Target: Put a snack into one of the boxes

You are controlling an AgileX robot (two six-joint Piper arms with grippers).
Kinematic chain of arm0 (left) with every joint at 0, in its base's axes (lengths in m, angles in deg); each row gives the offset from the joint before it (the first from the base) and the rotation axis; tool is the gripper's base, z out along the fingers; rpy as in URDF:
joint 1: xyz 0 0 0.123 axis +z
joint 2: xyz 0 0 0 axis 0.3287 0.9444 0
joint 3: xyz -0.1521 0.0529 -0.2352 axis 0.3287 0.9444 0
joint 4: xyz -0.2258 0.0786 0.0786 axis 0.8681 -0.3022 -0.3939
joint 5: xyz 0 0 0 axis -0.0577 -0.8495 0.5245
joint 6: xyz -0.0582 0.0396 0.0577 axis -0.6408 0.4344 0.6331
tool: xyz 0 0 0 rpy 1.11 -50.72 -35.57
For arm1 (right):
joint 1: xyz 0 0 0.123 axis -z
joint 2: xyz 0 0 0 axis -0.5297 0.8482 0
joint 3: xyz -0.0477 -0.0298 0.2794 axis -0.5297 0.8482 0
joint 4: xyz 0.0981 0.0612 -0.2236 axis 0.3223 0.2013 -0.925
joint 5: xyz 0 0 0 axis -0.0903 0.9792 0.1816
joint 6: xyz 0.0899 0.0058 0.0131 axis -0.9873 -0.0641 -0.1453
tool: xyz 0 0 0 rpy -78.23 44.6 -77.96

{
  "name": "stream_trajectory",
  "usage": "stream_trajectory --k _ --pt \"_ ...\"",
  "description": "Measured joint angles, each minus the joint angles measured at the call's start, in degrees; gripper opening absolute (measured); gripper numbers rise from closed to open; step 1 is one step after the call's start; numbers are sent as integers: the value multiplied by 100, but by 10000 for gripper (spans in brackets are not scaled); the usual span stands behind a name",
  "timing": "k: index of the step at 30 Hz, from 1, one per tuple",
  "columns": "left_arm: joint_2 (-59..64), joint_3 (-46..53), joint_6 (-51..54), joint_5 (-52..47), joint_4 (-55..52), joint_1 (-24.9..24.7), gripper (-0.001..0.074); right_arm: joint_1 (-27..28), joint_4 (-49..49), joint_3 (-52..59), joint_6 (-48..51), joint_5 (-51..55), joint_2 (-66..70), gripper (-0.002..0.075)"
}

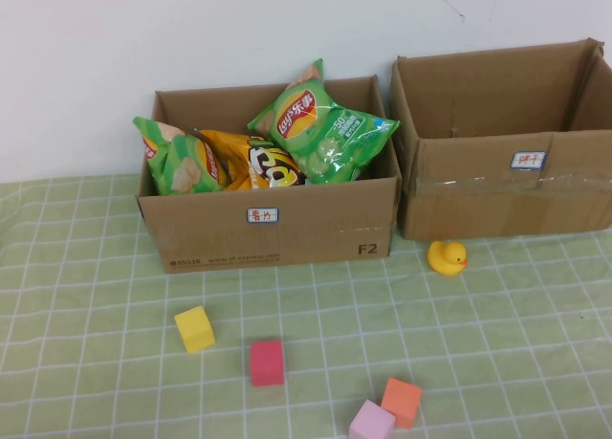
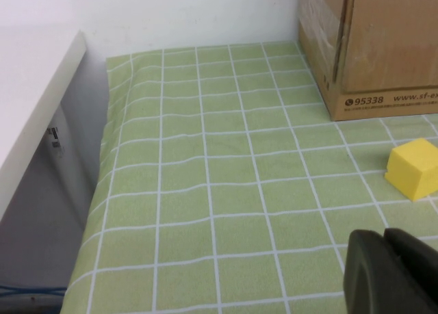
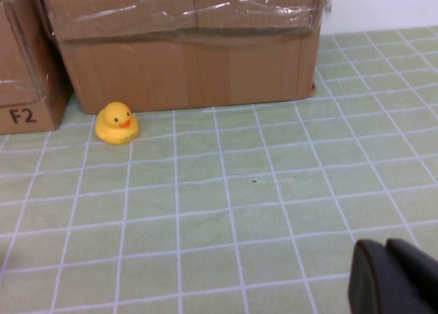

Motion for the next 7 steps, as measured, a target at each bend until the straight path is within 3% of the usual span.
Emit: stream_trajectory --k 7 --pt "0 0 0 -9 0 -390 -3 0 14 0 0 0 0 -2"
